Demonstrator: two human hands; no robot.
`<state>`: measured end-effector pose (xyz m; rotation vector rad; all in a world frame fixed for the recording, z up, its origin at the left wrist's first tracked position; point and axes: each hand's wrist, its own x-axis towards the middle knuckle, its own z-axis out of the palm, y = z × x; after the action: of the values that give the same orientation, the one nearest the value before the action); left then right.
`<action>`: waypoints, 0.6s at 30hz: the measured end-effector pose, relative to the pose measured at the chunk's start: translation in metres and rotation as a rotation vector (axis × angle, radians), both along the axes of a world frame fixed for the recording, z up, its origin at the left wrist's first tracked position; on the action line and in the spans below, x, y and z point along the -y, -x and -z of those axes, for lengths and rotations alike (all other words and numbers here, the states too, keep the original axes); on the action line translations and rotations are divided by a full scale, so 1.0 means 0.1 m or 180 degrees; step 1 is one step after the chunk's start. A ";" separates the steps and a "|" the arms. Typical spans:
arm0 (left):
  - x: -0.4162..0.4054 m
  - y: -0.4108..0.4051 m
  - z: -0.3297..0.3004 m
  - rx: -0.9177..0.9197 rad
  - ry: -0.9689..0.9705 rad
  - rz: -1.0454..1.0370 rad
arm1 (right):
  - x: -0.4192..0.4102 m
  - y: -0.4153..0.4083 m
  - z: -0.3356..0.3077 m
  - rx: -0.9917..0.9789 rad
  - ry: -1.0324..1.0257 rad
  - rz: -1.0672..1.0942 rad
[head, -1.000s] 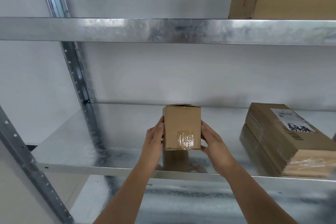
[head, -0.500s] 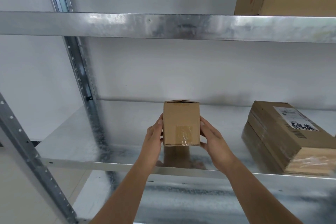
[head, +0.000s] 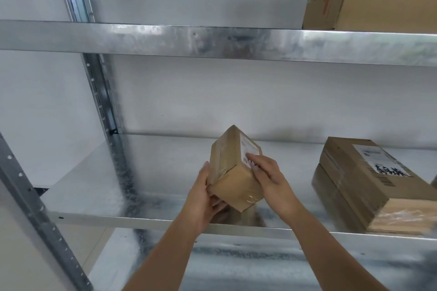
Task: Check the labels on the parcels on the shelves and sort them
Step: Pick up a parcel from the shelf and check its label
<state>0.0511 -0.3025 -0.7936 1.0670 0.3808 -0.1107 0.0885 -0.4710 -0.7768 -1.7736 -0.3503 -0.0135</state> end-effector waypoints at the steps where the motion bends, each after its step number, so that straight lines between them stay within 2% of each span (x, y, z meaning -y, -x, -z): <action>1: 0.02 0.00 0.02 -0.0104 -0.0108 0.0042 | -0.01 0.00 0.01 0.0073 0.0136 0.0028; 6: 0.03 -0.10 0.10 -0.0262 -0.0267 -0.0170 | -0.05 -0.05 0.02 0.0259 0.0464 0.0143; 11: -0.06 -0.20 0.26 0.0199 -0.1376 -0.0058 | -0.06 -0.16 0.03 0.0133 0.0689 0.0306; 14: -0.11 -0.26 0.34 0.0296 -0.1599 -0.0130 | -0.05 -0.21 -0.02 -0.0265 0.0356 0.0426; 18: -0.03 -0.24 0.05 0.0069 -0.1384 -0.0302 | -0.01 -0.34 -0.08 -0.1325 0.0118 0.0618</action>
<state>0.0752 -0.2993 -0.7987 1.4747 0.4466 0.0726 0.1221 -0.4697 -0.7690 -1.7891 0.1228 0.2222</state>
